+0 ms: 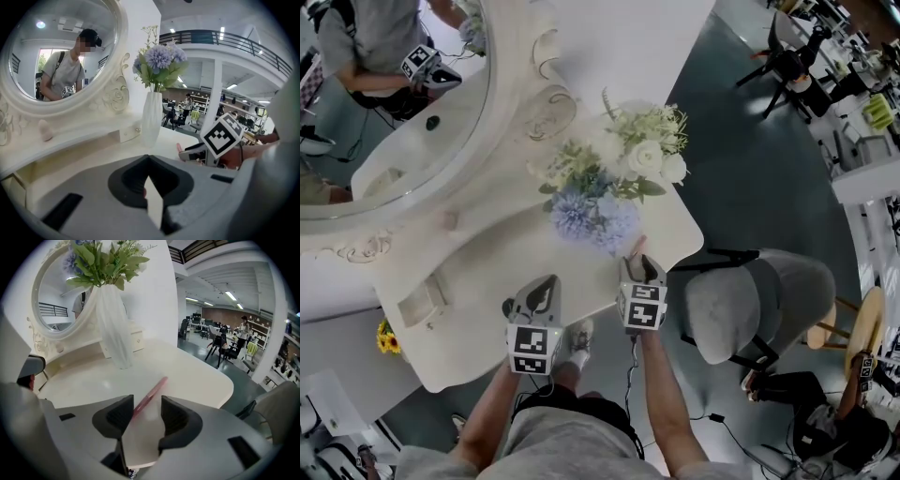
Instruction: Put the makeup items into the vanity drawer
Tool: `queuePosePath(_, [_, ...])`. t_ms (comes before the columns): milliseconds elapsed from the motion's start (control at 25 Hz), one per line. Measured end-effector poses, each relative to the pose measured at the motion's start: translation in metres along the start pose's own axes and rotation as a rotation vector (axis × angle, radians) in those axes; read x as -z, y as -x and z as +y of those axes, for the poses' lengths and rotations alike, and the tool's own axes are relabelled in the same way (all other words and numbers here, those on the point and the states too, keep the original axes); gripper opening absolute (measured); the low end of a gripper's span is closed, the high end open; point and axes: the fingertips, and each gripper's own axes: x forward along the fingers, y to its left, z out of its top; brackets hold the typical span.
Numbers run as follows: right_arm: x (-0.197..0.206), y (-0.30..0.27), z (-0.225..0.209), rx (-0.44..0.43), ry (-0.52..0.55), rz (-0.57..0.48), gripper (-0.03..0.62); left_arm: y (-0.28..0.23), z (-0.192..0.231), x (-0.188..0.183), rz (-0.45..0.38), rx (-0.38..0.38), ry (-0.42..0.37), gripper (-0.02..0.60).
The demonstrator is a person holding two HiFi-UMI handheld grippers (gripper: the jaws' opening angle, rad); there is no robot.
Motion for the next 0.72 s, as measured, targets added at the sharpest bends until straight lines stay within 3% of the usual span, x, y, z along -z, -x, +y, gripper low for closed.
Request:
queuePosePath(120, [0.002, 0.001, -0.007, 0.053, 0.029, 0.007, 0.093, -0.001, 0.002, 0.0, 0.0, 0.0, 0.007, 0.0])
queuePosePath(200, [-0.001, 0.002, -0.007, 0.062, 0.042, 0.003, 0.055, 0.0, 0.003, -0.001, -0.004, -0.003, 0.01, 0.0])
queuePosePath(480, [-0.009, 0.008, 0.002, 0.021, 0.089, -0.015, 0.051, 0.009, 0.019, 0.0, -0.023, -0.038, 0.037, 0.0])
queuePosePath(720, [-0.037, 0.033, 0.044, -0.061, 0.171, -0.086, 0.049, 0.03, 0.036, -0.011, -0.066, -0.073, 0.067, 0.0])
